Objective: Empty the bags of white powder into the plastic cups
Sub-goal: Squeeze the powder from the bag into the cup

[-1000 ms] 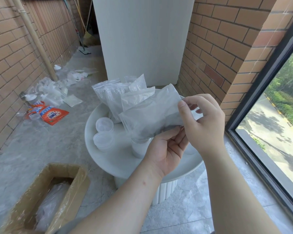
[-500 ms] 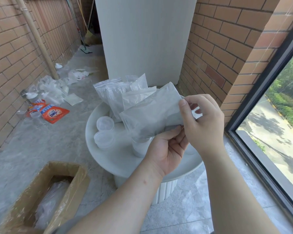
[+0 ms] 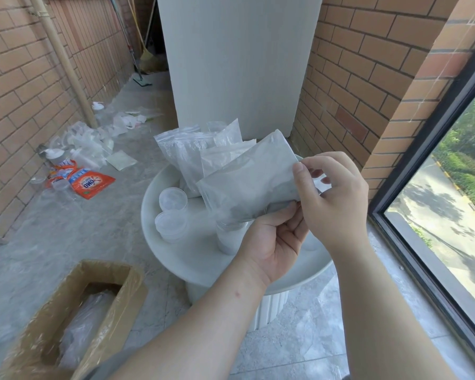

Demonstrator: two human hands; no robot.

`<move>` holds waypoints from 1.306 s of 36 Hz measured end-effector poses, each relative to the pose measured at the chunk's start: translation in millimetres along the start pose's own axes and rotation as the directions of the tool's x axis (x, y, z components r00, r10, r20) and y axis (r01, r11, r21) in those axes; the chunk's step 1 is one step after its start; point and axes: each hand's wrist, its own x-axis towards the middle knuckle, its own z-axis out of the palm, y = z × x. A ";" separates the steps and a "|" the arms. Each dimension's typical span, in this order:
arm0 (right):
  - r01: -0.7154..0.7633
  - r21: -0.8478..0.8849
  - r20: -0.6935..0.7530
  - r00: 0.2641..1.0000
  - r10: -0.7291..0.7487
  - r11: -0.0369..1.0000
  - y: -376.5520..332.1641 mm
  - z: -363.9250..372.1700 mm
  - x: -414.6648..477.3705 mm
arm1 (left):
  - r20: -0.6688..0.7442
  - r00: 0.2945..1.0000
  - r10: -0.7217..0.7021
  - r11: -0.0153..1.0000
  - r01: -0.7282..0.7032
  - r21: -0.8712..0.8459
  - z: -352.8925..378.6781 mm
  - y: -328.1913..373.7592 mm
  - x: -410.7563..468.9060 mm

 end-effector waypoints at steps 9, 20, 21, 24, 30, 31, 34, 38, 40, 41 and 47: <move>0.031 -0.015 -0.013 0.999 -0.031 0.999 -1.7 1.7 0.7 | -0.013 1.000 0.000 1.000 0.001 0.013 1.4 -0.9 -0.6; 0.058 -0.032 -0.021 0.998 -0.059 0.998 -2.7 5.3 1.5 | -0.062 0.998 0.024 0.999 -0.022 0.027 4.1 -1.1 -4.3; 0.060 -0.035 -0.023 0.998 -0.061 0.998 -2.3 5.4 1.6 | -0.062 0.998 0.026 0.999 -0.024 0.034 4.7 -1.6 -4.3; 0.071 -0.039 -0.014 0.997 -0.072 0.997 -1.9 6.0 2.4 | -0.071 0.997 0.032 0.998 -0.028 0.056 6.0 -2.6 -4.1; 0.081 -0.045 -0.032 0.996 -0.082 0.996 -2.3 7.0 1.7 | -0.085 0.995 0.054 0.994 -0.046 0.094 6.7 -2.5 -3.0; 0.087 -0.046 -0.036 0.995 -0.088 0.995 -2.3 7.0 1.6 | -0.090 0.994 0.055 0.994 -0.046 0.099 7.0 -2.7 -2.6; 0.099 -0.043 -0.067 0.993 -0.102 0.994 -4.1 7.0 1.8 | -0.095 0.993 0.070 0.991 -0.058 0.119 6.7 -3.6 -2.3; 0.114 -0.059 -0.069 0.991 -0.118 0.992 -5.2 10.5 -0.3 | -0.111 0.989 0.099 0.987 -0.083 0.137 8.8 -7.4 -1.5; 0.116 -0.048 -0.093 0.988 -0.120 0.992 -6.0 12.0 -0.7 | -0.124 0.986 0.112 0.986 -0.094 0.139 9.4 -8.6 -1.8; 0.117 -0.043 -0.095 0.988 -0.121 0.992 -6.4 12.7 -0.5 | -0.133 0.984 0.115 0.987 -0.098 0.131 8.2 -8.6 -0.3; 0.073 -0.025 -0.048 0.996 -0.074 0.997 -5.5 11.9 -0.6 | -0.114 0.991 0.076 0.994 -0.066 0.087 6.6 -9.3 2.3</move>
